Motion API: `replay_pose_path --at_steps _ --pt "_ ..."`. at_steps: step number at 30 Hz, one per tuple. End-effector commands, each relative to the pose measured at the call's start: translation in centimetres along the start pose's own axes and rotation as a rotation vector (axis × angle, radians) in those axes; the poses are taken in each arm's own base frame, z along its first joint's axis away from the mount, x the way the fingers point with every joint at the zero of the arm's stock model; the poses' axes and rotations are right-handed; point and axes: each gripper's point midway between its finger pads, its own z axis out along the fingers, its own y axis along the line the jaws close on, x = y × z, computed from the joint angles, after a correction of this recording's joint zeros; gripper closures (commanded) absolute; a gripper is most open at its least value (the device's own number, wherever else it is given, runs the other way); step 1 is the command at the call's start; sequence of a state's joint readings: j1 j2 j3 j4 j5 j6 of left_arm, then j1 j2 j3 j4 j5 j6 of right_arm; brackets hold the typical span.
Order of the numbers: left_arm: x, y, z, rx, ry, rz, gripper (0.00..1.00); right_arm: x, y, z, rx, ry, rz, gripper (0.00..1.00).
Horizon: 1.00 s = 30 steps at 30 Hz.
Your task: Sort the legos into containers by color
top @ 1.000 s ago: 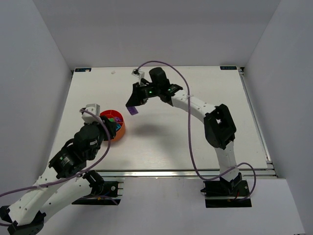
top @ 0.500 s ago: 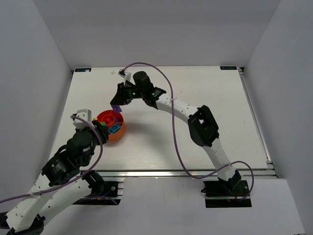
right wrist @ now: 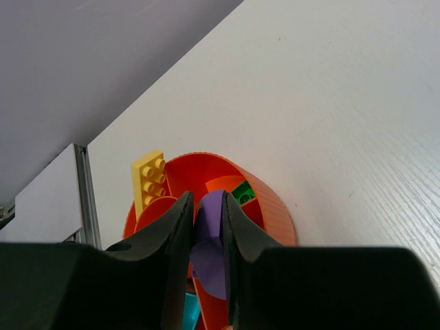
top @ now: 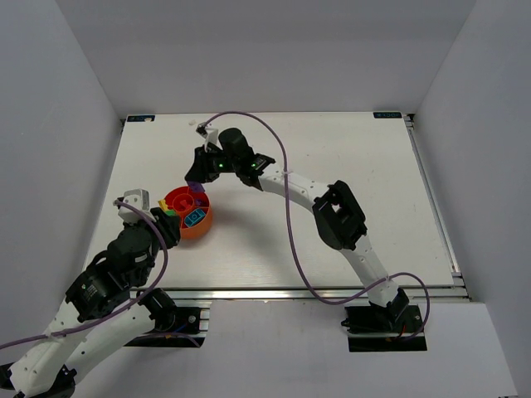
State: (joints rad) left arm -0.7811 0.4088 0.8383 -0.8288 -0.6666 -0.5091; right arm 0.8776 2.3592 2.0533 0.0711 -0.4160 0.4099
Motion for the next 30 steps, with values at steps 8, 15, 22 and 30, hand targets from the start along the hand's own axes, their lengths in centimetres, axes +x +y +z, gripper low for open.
replay_pose_path --at_steps 8,15,22,30 --pt "-0.5 0.0 -0.1 -0.004 -0.010 0.000 1.00 2.0 -0.8 0.0 0.031 0.027 0.002 0.80" --pt "-0.6 -0.6 0.6 -0.003 -0.012 0.026 1.00 1.7 -0.2 -0.5 0.012 0.026 -0.012 0.46" --pt "-1.0 -1.7 1.9 -0.010 -0.022 0.047 1.00 -0.7 1.1 -1.8 0.008 -0.005 -0.028 0.40" --pt "-1.6 -2.9 3.2 -0.009 -0.032 0.076 1.00 -4.2 1.7 -4.5 0.015 -0.061 -0.040 0.40"
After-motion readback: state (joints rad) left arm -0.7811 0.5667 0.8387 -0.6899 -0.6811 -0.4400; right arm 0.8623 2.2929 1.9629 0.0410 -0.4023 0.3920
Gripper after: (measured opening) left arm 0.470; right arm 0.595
